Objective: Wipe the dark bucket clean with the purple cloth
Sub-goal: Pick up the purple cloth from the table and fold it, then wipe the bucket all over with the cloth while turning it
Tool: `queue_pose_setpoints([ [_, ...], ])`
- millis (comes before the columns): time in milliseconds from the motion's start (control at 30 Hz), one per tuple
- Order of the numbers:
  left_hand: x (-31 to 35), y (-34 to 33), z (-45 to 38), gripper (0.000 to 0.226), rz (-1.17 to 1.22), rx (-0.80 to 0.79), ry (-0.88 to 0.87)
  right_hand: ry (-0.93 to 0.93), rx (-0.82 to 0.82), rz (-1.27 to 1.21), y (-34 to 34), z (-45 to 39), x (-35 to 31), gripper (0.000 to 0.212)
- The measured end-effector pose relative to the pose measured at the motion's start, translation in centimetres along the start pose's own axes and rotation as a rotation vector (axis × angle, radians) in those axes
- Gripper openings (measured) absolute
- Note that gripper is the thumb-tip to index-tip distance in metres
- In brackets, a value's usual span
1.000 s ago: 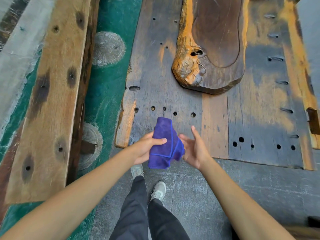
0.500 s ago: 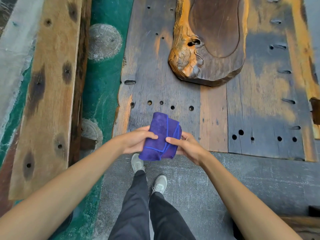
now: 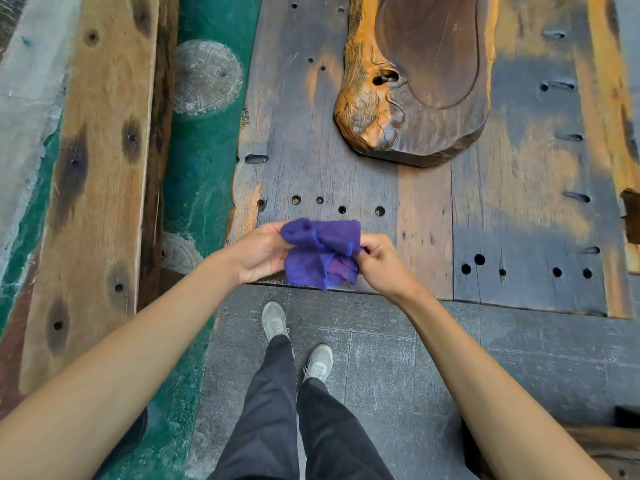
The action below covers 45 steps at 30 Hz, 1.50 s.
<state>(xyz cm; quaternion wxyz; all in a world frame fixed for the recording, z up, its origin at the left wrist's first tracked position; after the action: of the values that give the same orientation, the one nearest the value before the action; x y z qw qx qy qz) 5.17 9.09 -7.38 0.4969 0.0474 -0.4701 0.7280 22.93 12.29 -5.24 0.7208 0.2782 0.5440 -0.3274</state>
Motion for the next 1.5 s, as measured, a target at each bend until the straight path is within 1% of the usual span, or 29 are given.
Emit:
queue_pose_setpoints([
  [67,0.8,-0.6,0.2,0.038,0.028,-0.022,-0.013,0.083,-0.005,0.084,0.1,0.0,-1.2,0.052],
  [133,1.4,-1.1,0.7,0.038,0.121,-0.09,0.007,0.129,0.012,0.137,0.6,0.2,-1.8,0.057],
  [200,1.7,-1.5,1.1,0.048,0.185,-0.134,0.047,0.139,0.025,0.157,0.9,0.6,-1.9,0.061],
  [267,1.4,-2.0,1.3,0.053,0.073,-0.131,0.097,0.135,0.036,0.154,1.2,1.2,-1.9,0.063],
  [333,0.9,-2.5,1.7,0.046,-0.088,-0.11,0.135,0.127,0.049,0.132,1.4,1.8,-2.1,0.063],
  [367,0.7,-2.7,2.0,0.042,-0.151,-0.088,0.131,0.128,0.051,0.133,1.3,2.3,-2.3,0.064],
  [433,0.5,-2.7,2.2,0.042,-0.214,-0.03,0.106,0.106,0.032,0.137,1.2,3.0,-2.5,0.066],
  [533,0.4,-2.9,3.0,0.038,-0.284,0.021,0.054,0.026,-0.081,0.104,0.7,4.5,-2.8,0.073],
  [633,0.3,-3.2,4.2,0.029,-0.402,0.057,0.017,-0.082,-0.207,-0.095,0.6,6.0,-3.2,0.08],
  [700,0.0,-3.7,5.2,0.033,-0.45,0.053,0.016,-0.17,-0.198,-0.19,0.6,6.6,-3.2,0.075],
  [767,-0.3,-4.4,6.3,0.04,-0.475,0.033,0.018,-0.23,-0.162,-0.128,0.2,7.0,-3.4,0.064],
  [833,-0.8,-5.2,7.4,0.042,-0.496,0.018,0.004,-0.23,-0.195,-0.061,-1.2,7.1,-3.8,0.049],
  [900,-1.5,-5.7,8.5,0.038,-0.515,0.02,-0.034,-0.19,-0.251,0.011,-3.1,7.1,-4.1,0.033],
  [967,-2.2,-5.5,9.5,0.035,-0.538,0.08,-0.082,-0.17,-0.259,0.06,-4.8,7.3,-4.0,0.017],
  [1033,-3.4,-4.4,10.9,0.038,-0.483,0.16,-0.128,-0.168,-0.243,0.048,-6.5,7.3,-3.6,0.009],
  [1100,-4.8,-2.8,12.8,0.039,-0.352,0.245,-0.179,-0.15,-0.234,0.038,-8.7,7.4,-3.2,0.012],
  [1167,-6.1,-1.0,15.0,0.036,-0.224,0.372,-0.263,-0.123,-0.254,0.047,-11.5,7.3,-3.1,0.018],
  [1200,-6.6,-0.2,16.2,0.03,-0.159,0.449,-0.305,-0.116,-0.267,0.055,-13.1,7.3,-3.1,0.02],
  [1267,-7.7,1.7,19.1,0.01,0.009,0.598,-0.364,-0.109,-0.316,0.057,-16.4,7.3,-3.1,0.022],
  [1300,-8.3,2.7,20.7,0.009,0.095,0.649,-0.389,-0.115,-0.357,0.04,-18.3,7.4,-3.1,0.022],
  [1367,-9.4,4.6,23.9,0.013,0.179,0.709,-0.43,-0.156,-0.43,-0.008,-21.7,7.7,-3.1,0.024],
  [1500,-12.2,7.7,31.5,0.023,0.184,0.764,-0.525,-0.197,-0.558,0.043,-29.2,8.9,-3.1,0.035],
])
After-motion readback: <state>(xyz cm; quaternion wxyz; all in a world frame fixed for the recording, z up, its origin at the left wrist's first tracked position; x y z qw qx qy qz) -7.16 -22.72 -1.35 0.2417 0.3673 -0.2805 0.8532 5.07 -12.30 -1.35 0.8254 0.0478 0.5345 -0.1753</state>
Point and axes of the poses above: each hand's wrist, its own z-axis away from the middle knuckle, its own y-axis out of the back of the hand, x = y × z, the point moved 5 cm from there along -z, towards the middle knuckle, and after that the axes turned 4 degrees about -x, right-handed, at the moved point
